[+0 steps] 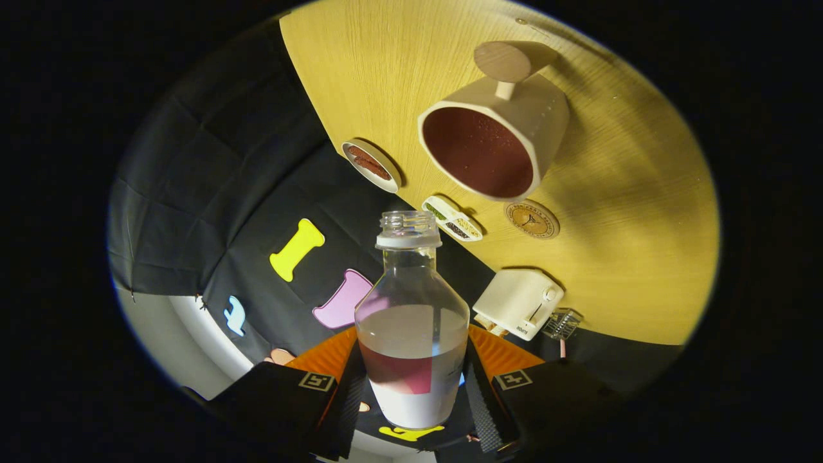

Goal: Take the bottle from table, then pour the juice into the cup, finally place the bottle on the coaster

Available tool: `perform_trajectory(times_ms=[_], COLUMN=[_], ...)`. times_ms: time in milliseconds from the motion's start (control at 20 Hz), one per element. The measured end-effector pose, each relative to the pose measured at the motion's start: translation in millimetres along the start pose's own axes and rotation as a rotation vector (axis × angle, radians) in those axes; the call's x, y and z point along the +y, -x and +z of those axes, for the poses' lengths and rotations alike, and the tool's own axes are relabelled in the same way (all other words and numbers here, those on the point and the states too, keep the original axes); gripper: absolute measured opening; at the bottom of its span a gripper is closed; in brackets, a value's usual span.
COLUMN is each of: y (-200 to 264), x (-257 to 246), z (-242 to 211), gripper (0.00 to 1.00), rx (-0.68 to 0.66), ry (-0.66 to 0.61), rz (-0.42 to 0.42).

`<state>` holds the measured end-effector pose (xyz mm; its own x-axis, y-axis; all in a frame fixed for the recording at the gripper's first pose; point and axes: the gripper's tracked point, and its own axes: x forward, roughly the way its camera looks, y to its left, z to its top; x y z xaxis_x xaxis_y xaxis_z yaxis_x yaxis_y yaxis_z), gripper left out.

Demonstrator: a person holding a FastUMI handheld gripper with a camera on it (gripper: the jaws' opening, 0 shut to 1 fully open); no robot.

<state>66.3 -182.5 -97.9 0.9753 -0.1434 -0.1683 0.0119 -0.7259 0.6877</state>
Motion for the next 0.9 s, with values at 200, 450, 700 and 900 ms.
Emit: perform_trajectory(times_ms=[200, 450, 700, 900], y=[3.8, 6.3, 16.8, 30.1], x=[-20.5, -39.7, -32.3, -5.9], z=[-0.3, -2.5, -8.4, -29.6], gripper=[0.75, 0.75, 0.75, 0.75], rx=[-0.014, -0.038, -0.113, -0.144], ry=[0.195, 0.529, 0.951, 1.218], rz=[-0.005, -0.046, -0.054, -0.002])
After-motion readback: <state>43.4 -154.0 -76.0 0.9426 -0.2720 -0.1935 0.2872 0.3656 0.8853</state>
